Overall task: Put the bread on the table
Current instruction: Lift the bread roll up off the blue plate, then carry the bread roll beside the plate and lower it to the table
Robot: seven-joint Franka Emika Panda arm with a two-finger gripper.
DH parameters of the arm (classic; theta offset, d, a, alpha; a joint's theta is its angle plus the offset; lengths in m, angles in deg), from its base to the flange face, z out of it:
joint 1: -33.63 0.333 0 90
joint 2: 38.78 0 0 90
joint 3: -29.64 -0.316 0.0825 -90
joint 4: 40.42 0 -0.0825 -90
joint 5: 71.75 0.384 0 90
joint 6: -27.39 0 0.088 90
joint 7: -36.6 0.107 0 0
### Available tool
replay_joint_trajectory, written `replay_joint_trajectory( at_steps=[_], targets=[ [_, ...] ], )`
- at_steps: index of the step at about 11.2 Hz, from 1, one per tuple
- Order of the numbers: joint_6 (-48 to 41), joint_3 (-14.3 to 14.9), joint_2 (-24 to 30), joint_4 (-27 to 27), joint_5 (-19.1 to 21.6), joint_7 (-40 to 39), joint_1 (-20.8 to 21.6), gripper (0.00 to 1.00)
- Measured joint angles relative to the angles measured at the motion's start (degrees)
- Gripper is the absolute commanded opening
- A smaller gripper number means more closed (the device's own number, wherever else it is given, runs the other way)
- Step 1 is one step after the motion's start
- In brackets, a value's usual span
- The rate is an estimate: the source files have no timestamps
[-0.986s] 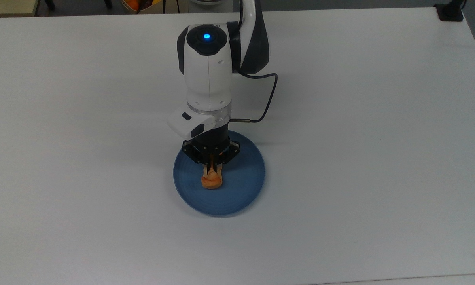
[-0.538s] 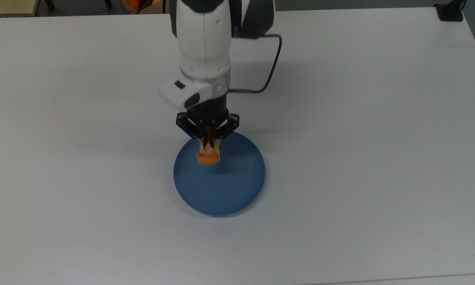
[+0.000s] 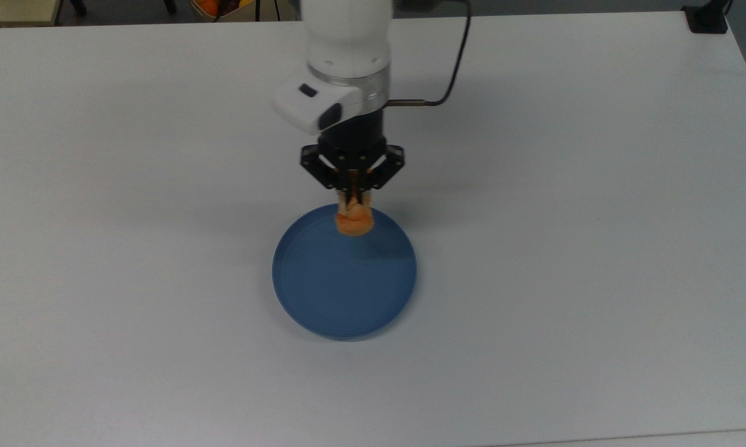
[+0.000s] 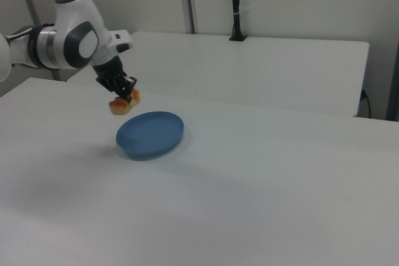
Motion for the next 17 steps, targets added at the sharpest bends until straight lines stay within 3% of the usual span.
replay_joint_trajectory(
  at_steps=[4, 13, 16, 17],
  targets=[
    [0.0, -0.7, -0.5, -0.2, -3.4, 8.3, 8.5, 0.09],
    [19.7, -1.6, -11.1, -0.7, -3.5, 12.1, 13.9, 0.11],
    [21.0, -1.6, -14.2, -0.2, -3.5, 14.0, 14.7, 0.21],
    [21.0, -1.6, -14.9, 0.2, -3.5, 14.0, 14.7, 0.32]
  ],
)
